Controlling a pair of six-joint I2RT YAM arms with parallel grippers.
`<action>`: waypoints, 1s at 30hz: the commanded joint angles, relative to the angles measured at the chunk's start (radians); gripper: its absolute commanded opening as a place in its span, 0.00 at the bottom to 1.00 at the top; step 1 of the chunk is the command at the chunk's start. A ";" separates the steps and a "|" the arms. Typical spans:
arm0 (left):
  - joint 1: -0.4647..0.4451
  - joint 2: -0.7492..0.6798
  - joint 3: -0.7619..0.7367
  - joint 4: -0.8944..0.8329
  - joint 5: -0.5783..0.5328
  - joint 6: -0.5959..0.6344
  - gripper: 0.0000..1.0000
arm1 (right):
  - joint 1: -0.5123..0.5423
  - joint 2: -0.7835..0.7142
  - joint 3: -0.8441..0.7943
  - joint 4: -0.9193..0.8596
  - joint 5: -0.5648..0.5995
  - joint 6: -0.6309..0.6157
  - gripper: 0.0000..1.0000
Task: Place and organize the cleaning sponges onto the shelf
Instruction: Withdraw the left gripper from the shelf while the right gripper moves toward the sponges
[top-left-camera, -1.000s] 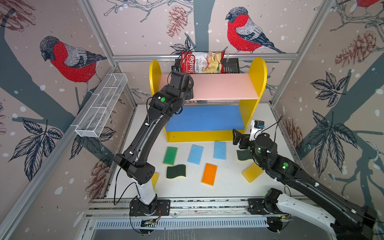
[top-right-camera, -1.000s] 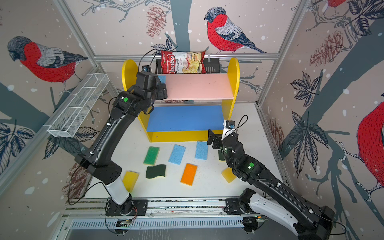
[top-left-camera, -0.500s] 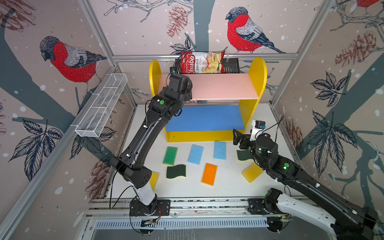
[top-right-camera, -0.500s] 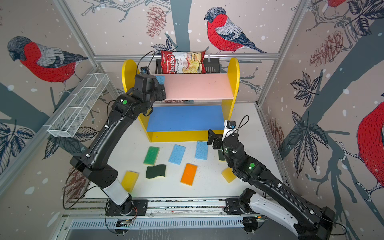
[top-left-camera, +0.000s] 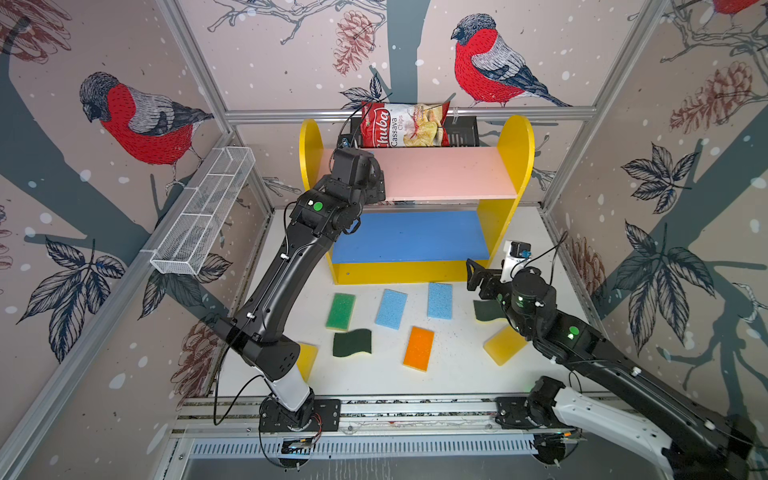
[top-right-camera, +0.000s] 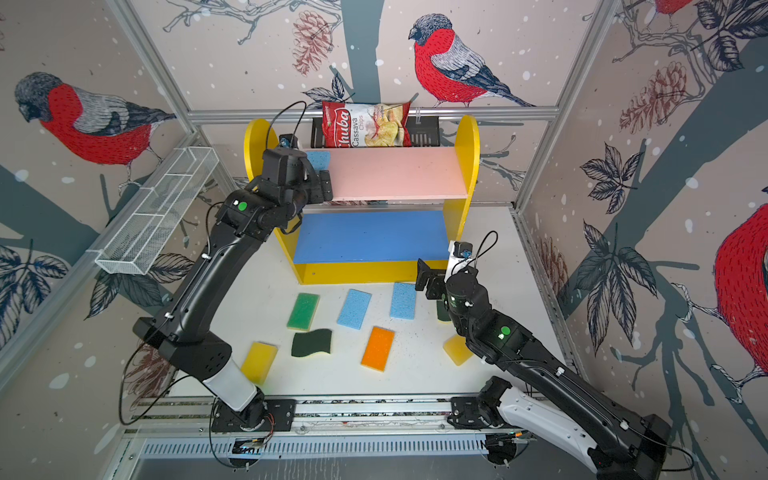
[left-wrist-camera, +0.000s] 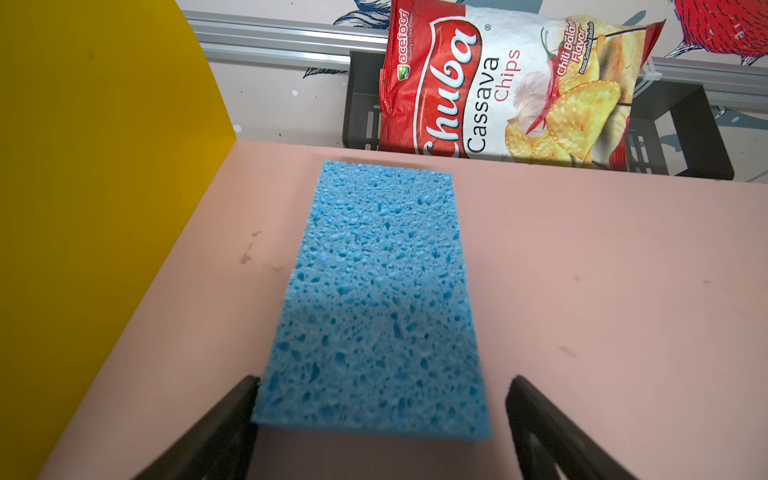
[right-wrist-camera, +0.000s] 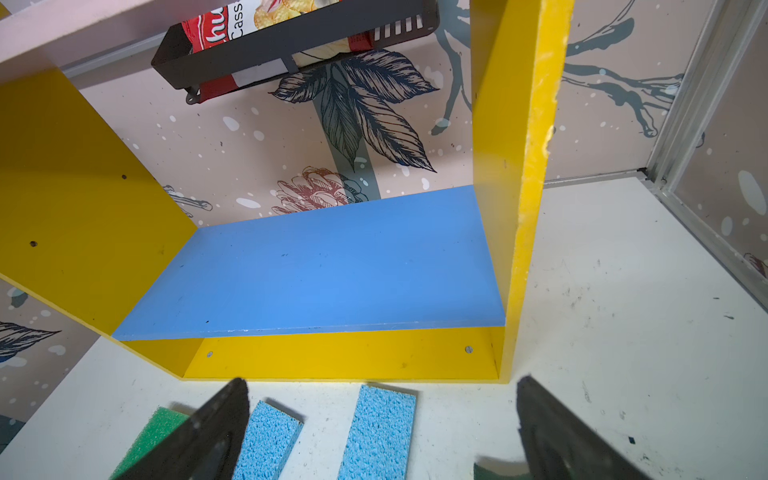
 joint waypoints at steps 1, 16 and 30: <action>-0.001 -0.013 -0.016 -0.177 0.045 -0.037 0.93 | 0.001 -0.006 0.003 0.010 0.003 0.001 1.00; -0.008 -0.133 -0.092 -0.135 0.112 0.002 0.94 | 0.002 -0.001 0.027 -0.031 0.021 0.024 1.00; -0.012 -0.401 -0.415 -0.066 0.174 -0.016 0.91 | 0.066 0.028 0.057 -0.135 0.047 0.145 0.99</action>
